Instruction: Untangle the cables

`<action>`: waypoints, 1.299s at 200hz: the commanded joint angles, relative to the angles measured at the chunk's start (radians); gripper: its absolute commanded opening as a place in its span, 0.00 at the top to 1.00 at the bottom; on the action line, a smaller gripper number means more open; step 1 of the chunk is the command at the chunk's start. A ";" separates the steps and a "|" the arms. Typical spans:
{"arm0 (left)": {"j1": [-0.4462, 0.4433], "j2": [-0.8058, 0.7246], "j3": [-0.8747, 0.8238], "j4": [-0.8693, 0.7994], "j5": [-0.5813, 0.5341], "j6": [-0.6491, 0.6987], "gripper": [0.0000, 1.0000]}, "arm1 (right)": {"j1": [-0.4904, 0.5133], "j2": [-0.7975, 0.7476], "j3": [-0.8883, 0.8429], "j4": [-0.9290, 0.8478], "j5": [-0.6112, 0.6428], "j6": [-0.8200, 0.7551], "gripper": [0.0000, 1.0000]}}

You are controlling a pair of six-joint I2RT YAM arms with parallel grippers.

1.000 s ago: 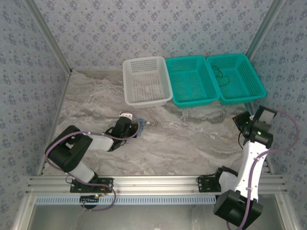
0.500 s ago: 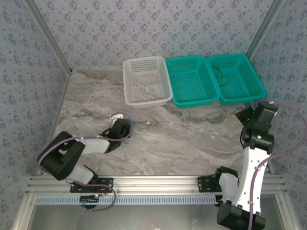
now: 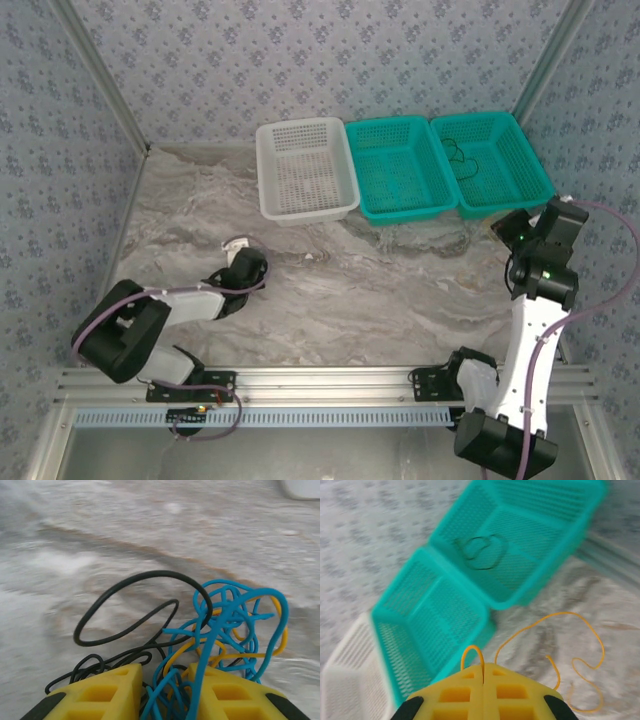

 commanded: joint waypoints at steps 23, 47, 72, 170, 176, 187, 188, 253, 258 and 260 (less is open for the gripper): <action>-0.079 0.098 0.107 0.130 0.223 0.053 0.69 | 0.169 0.067 0.198 0.059 -0.149 -0.102 1.00; -0.097 0.154 0.150 0.184 0.346 0.054 0.66 | 0.243 0.112 0.248 0.100 -0.153 -0.110 1.00; -0.103 0.213 0.212 0.168 0.442 0.065 0.61 | 0.315 0.176 0.349 0.126 -0.150 -0.118 1.00; -0.100 0.135 0.179 0.237 0.534 0.069 0.15 | 0.390 0.465 0.731 0.116 -0.118 -0.180 1.00; -0.099 0.129 0.171 0.245 0.532 0.064 0.12 | 0.392 0.498 0.763 0.106 -0.116 -0.187 1.00; -0.096 0.120 0.160 0.253 0.521 0.058 0.08 | 0.397 0.555 0.821 0.092 -0.118 -0.203 1.00; -0.096 0.120 0.159 0.253 0.519 0.057 0.08 | 0.397 0.562 0.828 0.091 -0.119 -0.204 1.00; -0.091 0.100 0.115 0.276 0.437 0.021 0.01 | 0.406 0.891 1.131 -0.043 0.033 -0.302 1.00; -0.089 0.097 0.113 0.278 0.439 0.022 0.01 | 0.406 0.905 1.125 -0.046 0.060 -0.302 1.00; -0.090 0.096 0.113 0.278 0.439 0.022 0.01 | 0.407 0.913 1.122 -0.045 0.071 -0.302 1.00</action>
